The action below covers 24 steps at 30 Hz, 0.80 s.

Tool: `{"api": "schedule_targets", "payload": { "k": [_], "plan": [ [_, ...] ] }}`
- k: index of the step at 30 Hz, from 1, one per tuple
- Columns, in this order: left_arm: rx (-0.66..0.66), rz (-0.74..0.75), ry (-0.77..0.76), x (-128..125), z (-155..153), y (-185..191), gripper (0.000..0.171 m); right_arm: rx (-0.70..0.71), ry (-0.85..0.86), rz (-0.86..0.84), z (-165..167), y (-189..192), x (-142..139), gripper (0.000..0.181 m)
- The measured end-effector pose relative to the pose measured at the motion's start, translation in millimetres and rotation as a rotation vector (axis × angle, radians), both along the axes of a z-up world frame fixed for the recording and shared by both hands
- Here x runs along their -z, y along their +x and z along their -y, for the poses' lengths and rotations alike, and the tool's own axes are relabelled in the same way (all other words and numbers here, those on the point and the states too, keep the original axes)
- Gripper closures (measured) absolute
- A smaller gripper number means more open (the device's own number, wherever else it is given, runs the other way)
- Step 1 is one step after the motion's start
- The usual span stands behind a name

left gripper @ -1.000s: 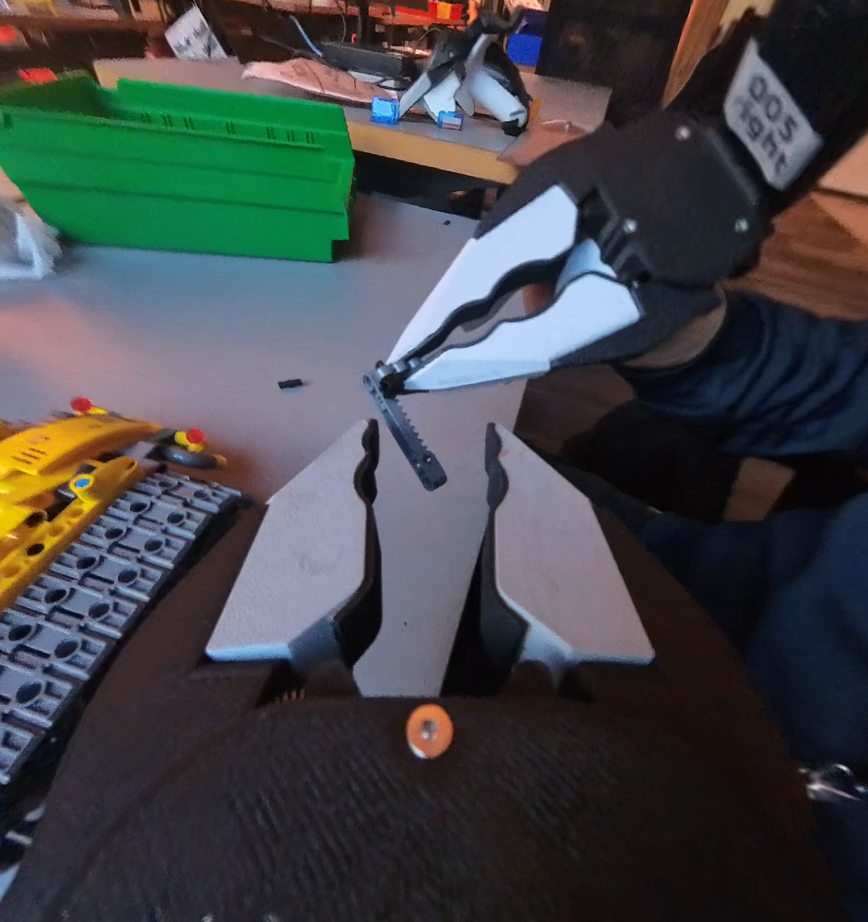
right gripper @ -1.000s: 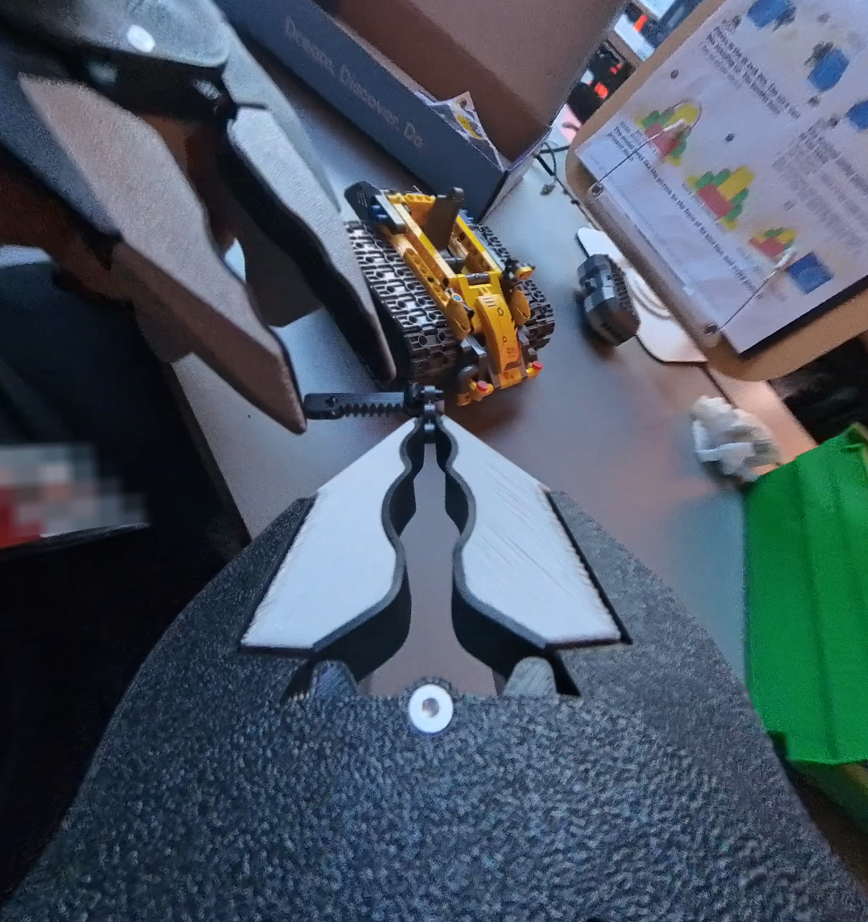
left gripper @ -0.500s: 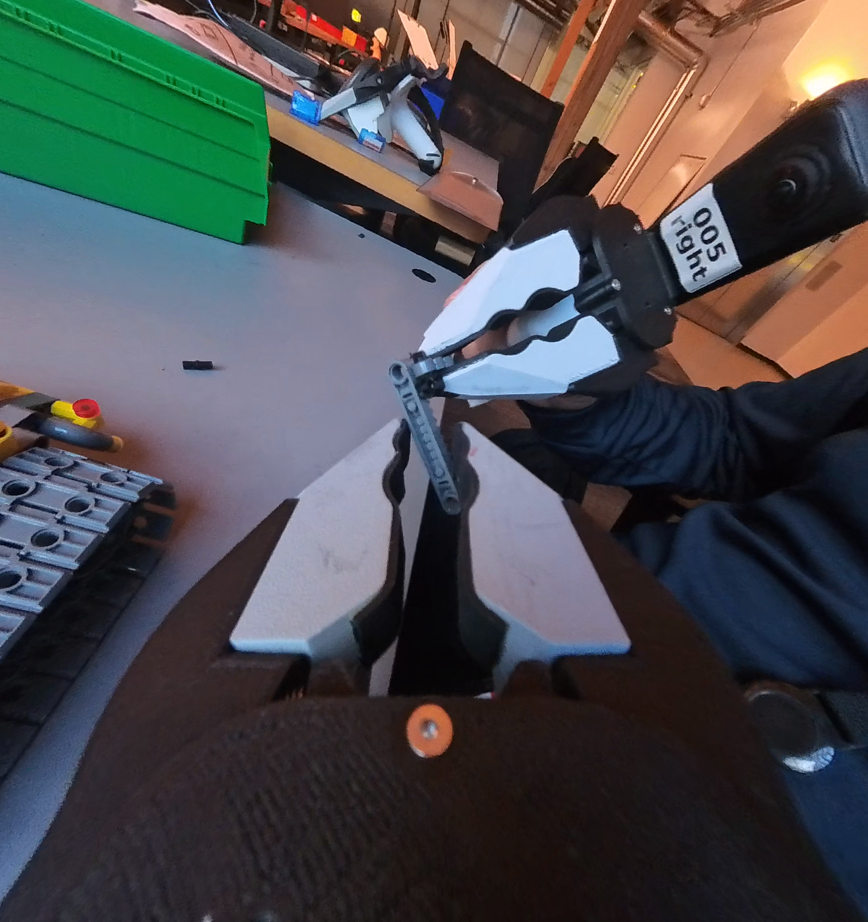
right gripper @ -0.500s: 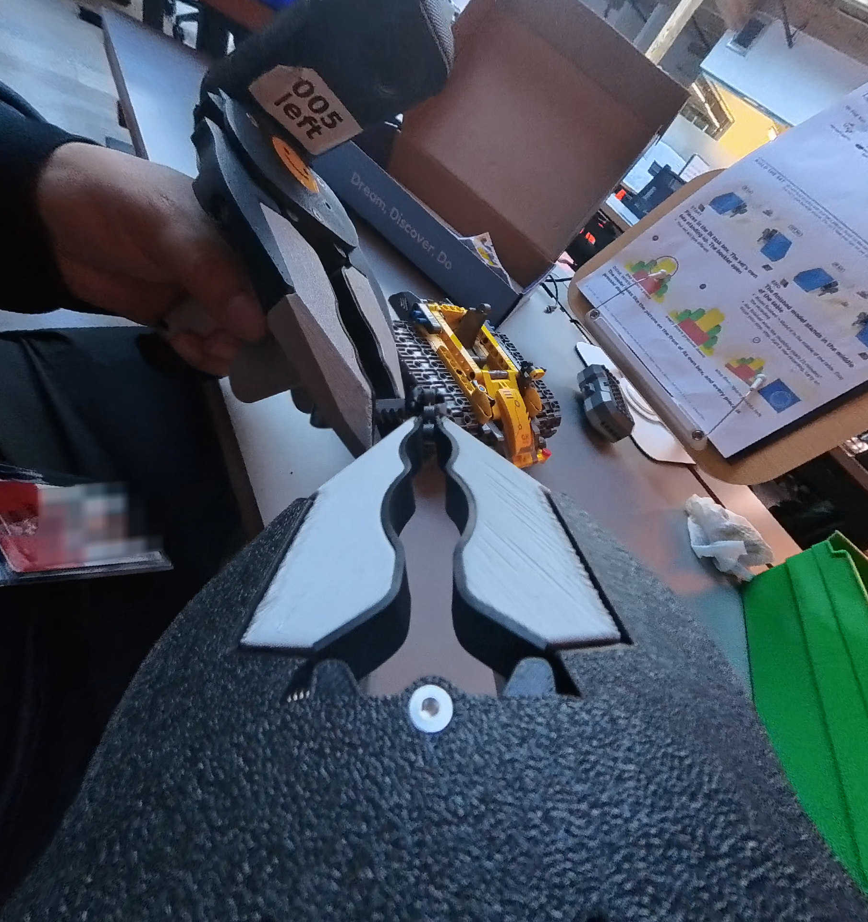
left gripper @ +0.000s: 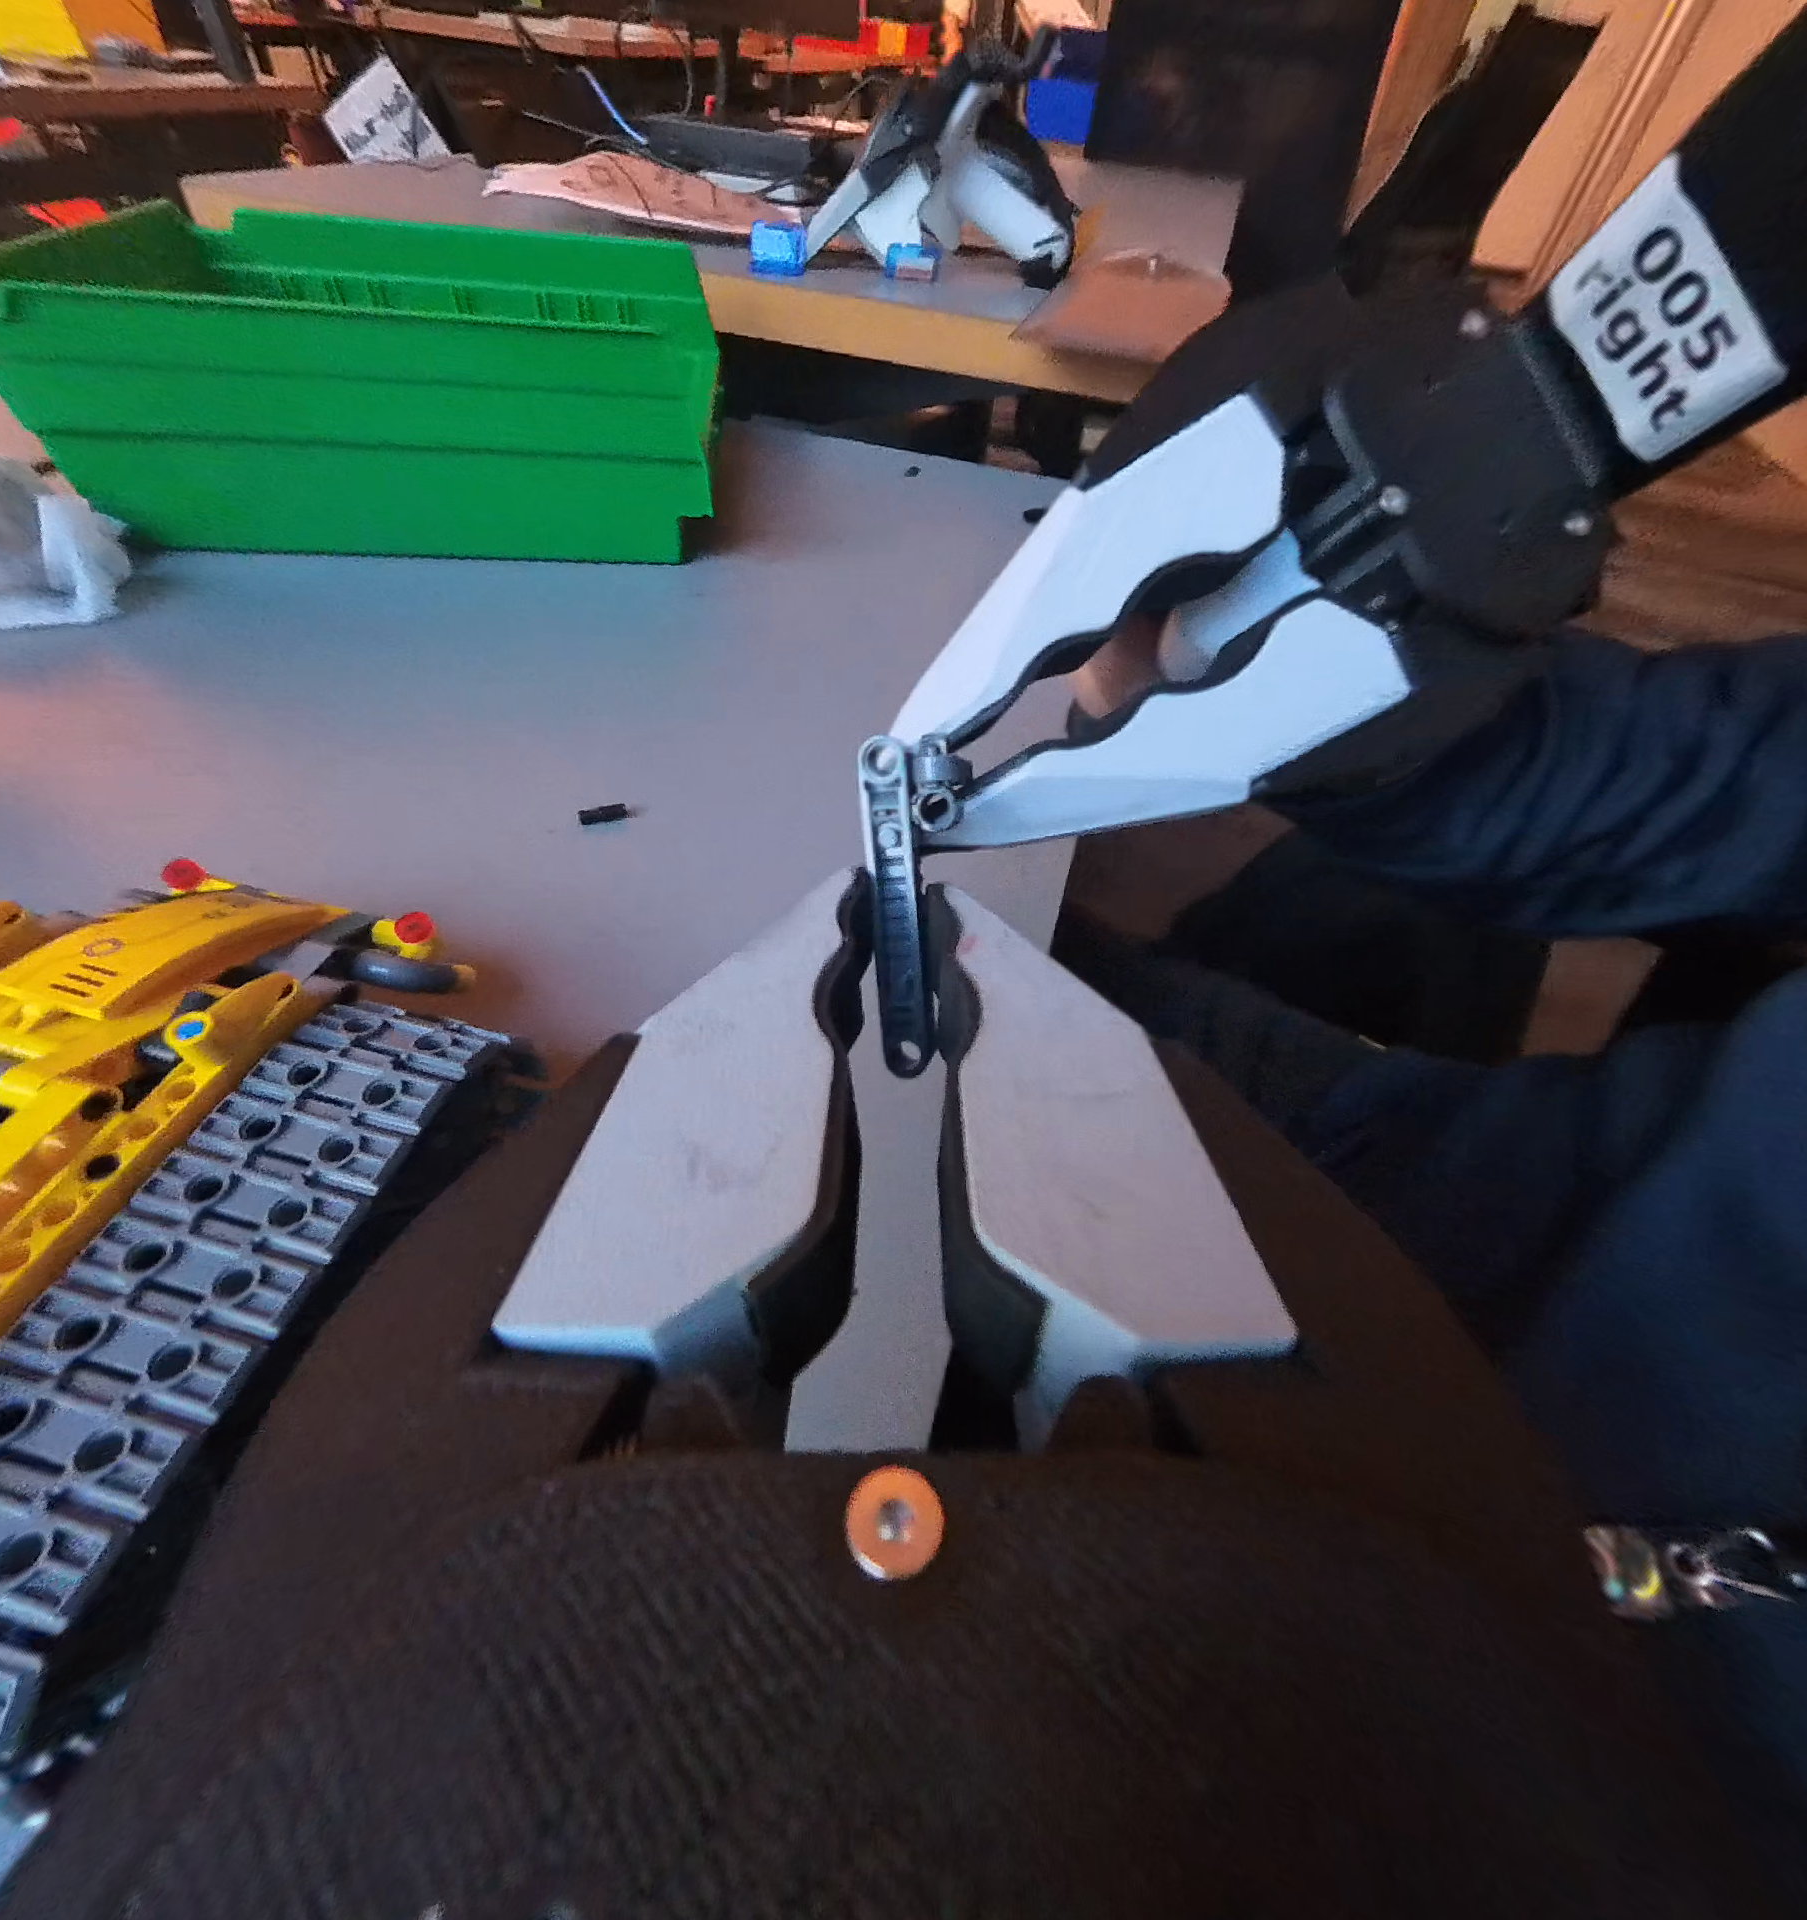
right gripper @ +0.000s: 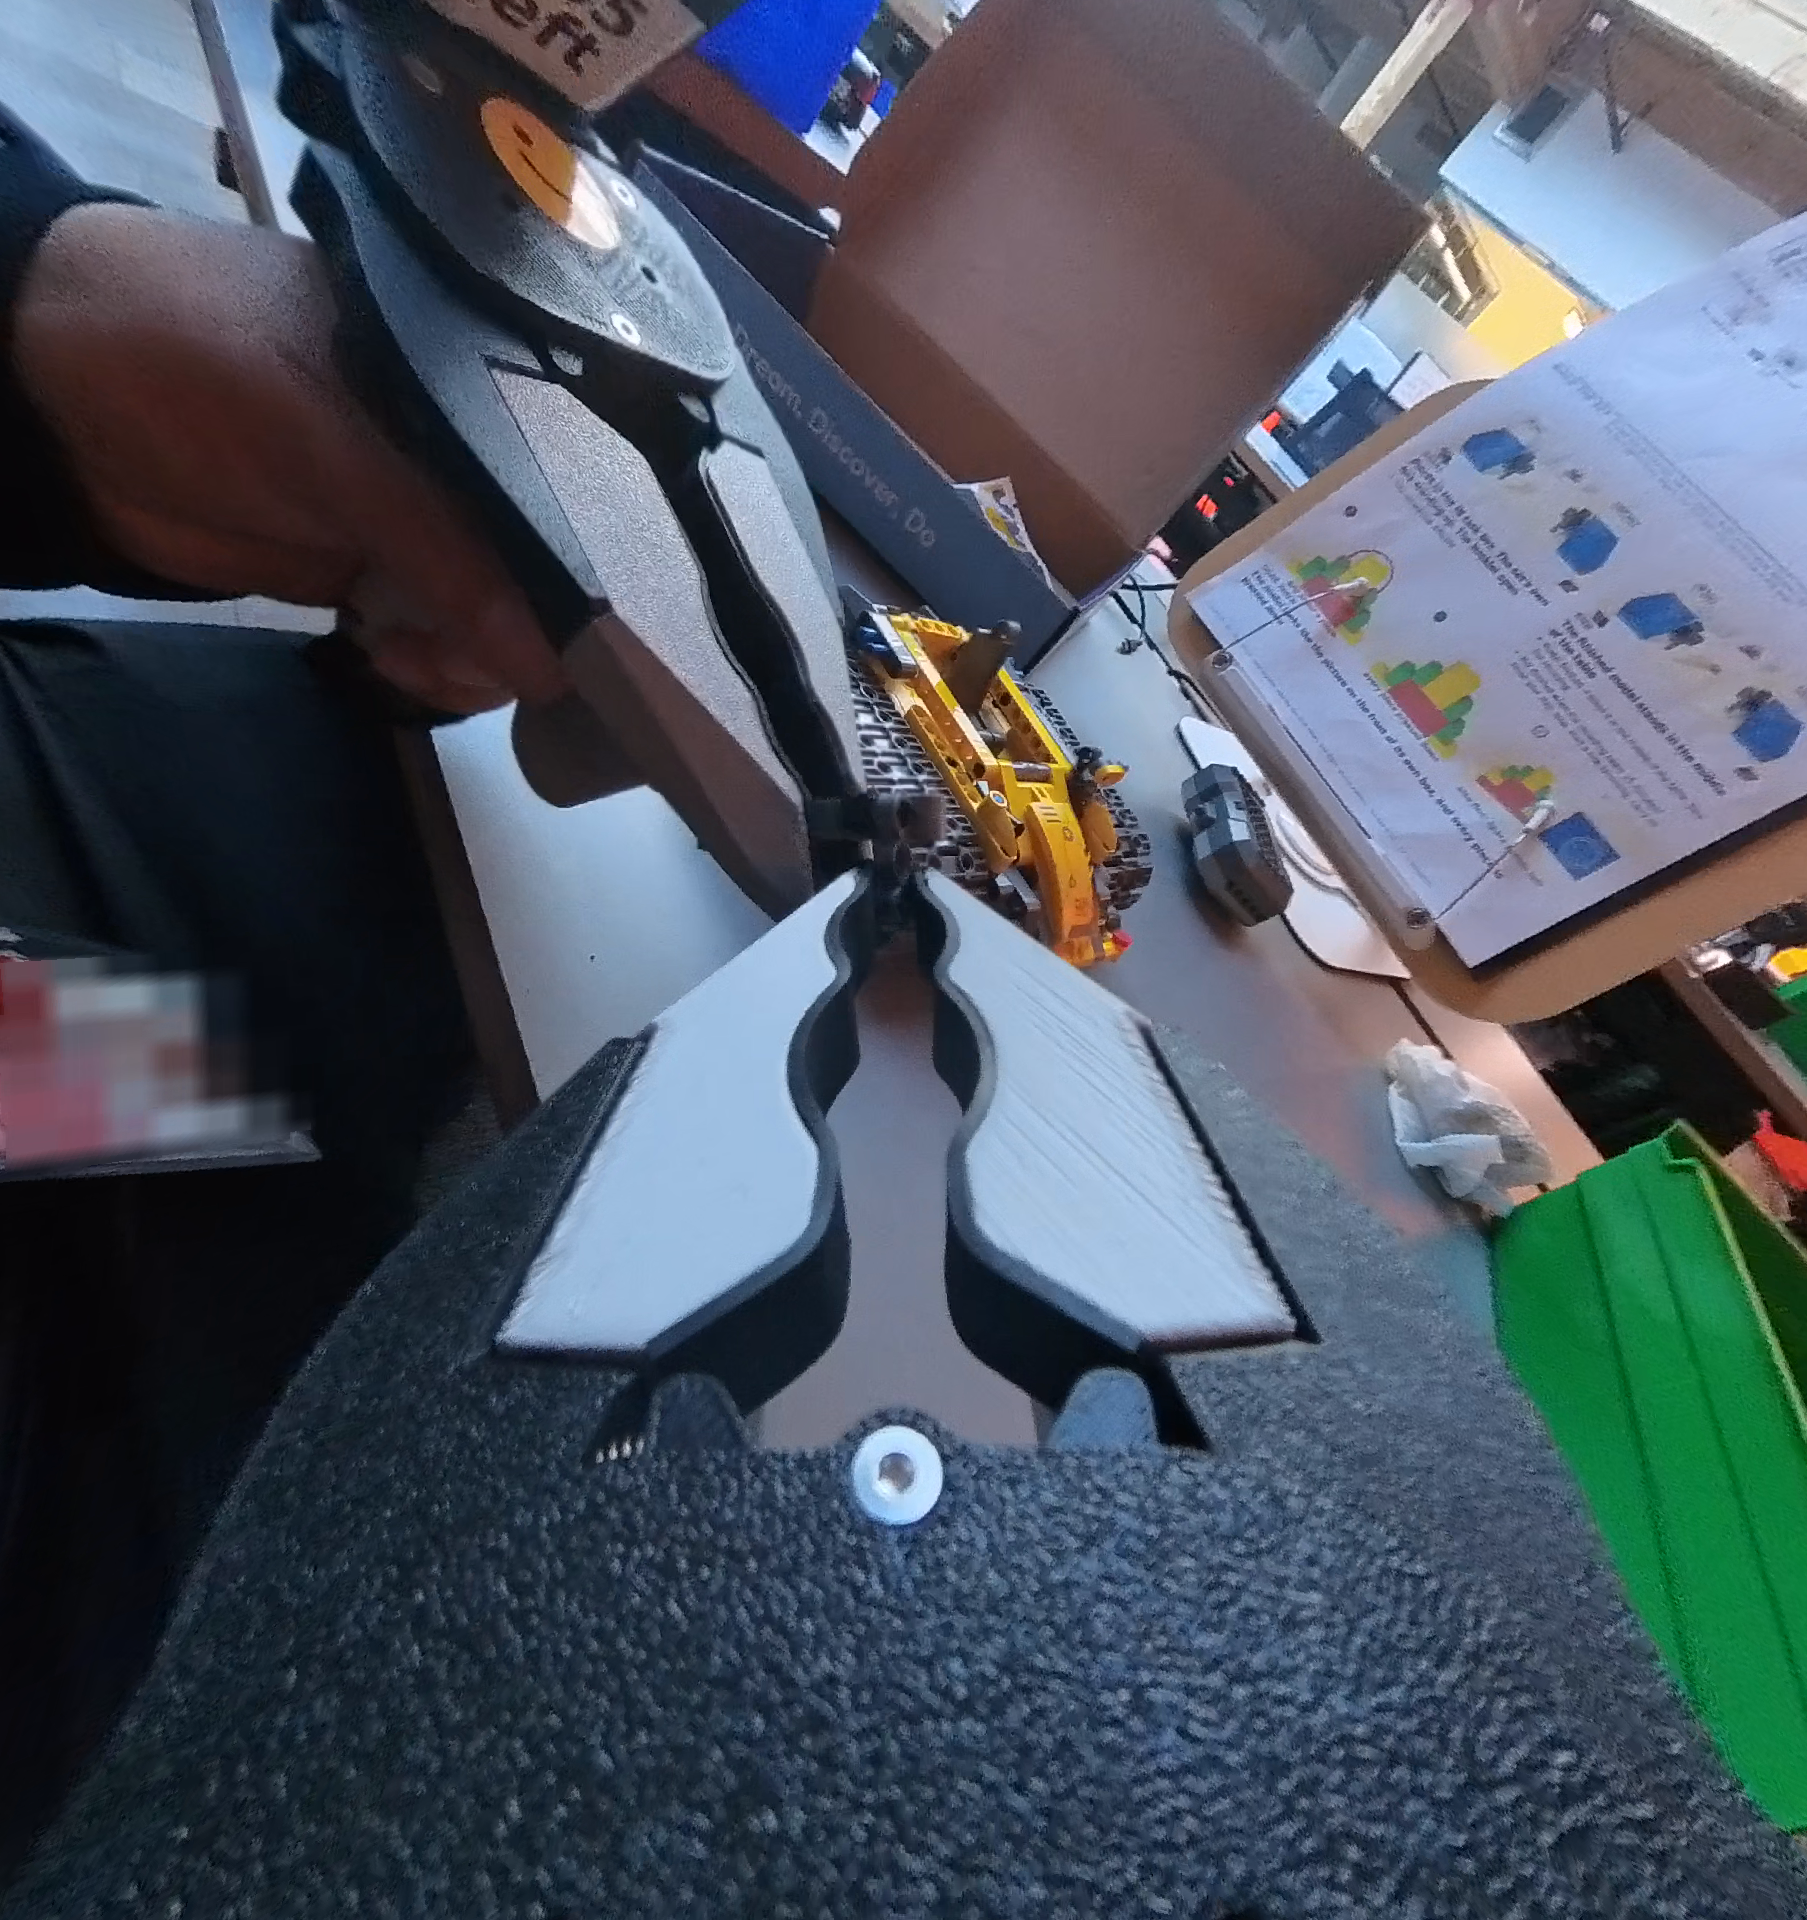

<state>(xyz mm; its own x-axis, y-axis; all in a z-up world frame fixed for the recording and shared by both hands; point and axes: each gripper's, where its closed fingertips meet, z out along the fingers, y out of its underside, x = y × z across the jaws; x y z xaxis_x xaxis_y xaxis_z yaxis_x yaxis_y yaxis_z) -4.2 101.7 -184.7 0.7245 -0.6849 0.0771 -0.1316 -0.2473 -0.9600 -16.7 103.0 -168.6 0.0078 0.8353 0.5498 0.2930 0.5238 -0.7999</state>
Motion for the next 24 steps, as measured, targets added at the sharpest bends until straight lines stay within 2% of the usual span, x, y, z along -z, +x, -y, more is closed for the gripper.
{"api": "schedule_targets", "payload": {
  "k": [7, 9, 13, 17, 18, 19, 20, 21, 23, 24],
  "plan": [
    [0.035, 0.009, 0.004, -3, 4, 8, 0.164, 0.019, 0.087, -0.014, 1, 0, -2, 0.178],
    [0.047, 0.026, -0.016, -2, 4, 9, 0.158, 0.029, 0.117, -0.004, 1, 0, -1, 0.179],
    [0.03, 0.03, -0.022, 1, 2, 6, 0.165, 0.059, 0.157, 0.005, 1, -1, 1, 0.179],
    [-0.034, 0.227, -0.036, -8, -5, 6, 0.165, 0.204, 0.164, -0.066, -11, -2, -9, 0.181],
    [-0.044, 0.221, -0.064, 0, -6, 6, 0.166, 0.275, 0.178, -0.114, -24, 3, -18, 0.181],
    [-0.045, 0.168, -0.102, 17, -5, 8, 0.166, 0.395, 0.172, -0.207, -51, 20, -41, 0.181],
    [-0.042, 0.183, -0.122, 23, -2, 11, 0.166, 0.453, 0.072, -0.268, -78, 38, -62, 0.181],
    [-0.032, 0.212, -0.095, 14, -1, 14, 0.166, 0.45, -0.063, -0.309, -99, 54, -80, 0.181],
    [-0.049, 0.15, -0.02, -1, -7, 12, 0.166, 0.342, -0.264, -0.327, -114, 64, -100, 0.181],
    [-0.049, 0.111, 0.005, -4, -10, 12, 0.166, 0.303, -0.299, -0.354, -114, 66, -106, 0.181]
  ]
}}
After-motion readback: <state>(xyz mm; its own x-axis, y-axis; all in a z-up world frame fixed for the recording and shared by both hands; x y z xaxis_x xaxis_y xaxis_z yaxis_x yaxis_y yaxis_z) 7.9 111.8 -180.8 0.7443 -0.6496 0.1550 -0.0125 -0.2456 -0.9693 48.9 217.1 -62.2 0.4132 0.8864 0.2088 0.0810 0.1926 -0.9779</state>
